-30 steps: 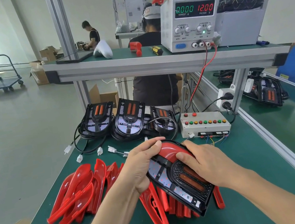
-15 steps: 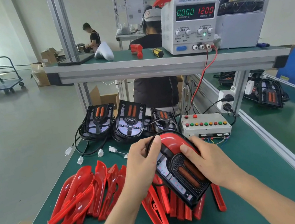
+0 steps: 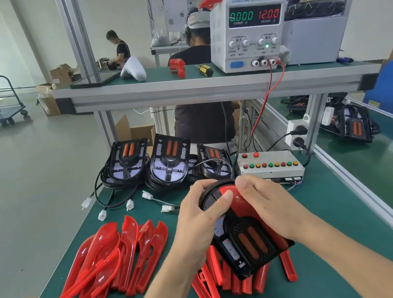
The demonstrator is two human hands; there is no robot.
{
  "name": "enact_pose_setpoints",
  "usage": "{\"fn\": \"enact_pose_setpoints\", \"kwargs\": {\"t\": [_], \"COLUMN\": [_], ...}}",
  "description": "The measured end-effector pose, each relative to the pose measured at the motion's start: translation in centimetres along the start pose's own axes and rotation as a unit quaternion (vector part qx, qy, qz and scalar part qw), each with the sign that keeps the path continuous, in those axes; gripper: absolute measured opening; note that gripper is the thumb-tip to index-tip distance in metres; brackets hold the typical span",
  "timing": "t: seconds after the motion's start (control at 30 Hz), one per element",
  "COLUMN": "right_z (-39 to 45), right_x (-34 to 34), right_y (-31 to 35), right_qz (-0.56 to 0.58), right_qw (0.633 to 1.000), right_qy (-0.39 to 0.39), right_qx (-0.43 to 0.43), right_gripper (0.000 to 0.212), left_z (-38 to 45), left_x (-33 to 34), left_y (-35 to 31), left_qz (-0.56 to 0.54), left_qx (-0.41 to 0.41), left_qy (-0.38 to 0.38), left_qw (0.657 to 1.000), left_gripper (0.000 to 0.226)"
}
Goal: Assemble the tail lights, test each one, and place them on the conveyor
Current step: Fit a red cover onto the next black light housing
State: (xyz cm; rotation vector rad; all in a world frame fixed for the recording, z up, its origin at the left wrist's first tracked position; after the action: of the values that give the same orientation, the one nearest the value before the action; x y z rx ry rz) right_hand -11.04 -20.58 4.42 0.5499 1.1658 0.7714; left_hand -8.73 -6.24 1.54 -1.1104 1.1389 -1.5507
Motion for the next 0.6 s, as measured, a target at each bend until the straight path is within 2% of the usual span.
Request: {"fn": "enact_pose_setpoints", "kwargs": {"t": [0.3, 0.43, 0.6], "right_z": [0.57, 0.73, 0.74], "right_x": [0.74, 0.54, 0.84], "right_y": [0.3, 0.59, 0.37], "right_qz": [0.066, 0.062, 0.068], "right_qw": [0.998, 0.998, 0.997], "right_qy": [0.016, 0.02, 0.043], "right_qx": [0.016, 0.014, 0.019], "right_gripper": [0.044, 0.046, 0.032], "left_z": [-0.1, -0.09, 0.01], "left_x": [0.25, 0.65, 0.65], "left_y": [0.13, 0.01, 0.42], "left_qz": [-0.074, -0.085, -0.095], "left_qx": [-0.028, -0.025, -0.04], "left_qy": [-0.029, -0.026, -0.031], "left_qw": [0.996, 0.996, 0.994], "left_gripper": [0.026, 0.026, 0.031]}}
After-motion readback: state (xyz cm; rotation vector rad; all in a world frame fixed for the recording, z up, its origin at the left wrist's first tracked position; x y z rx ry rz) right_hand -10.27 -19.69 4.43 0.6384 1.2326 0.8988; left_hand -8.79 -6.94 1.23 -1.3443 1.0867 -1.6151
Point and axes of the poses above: each hand's wrist, its own z-axis towards the middle knuckle, its own x-axis out of the palm, y = z × x, the point moved 10 cm from there along z, towards the middle knuckle, and after that the axes turned 4 degrees about -y, right-handed, at the moved point
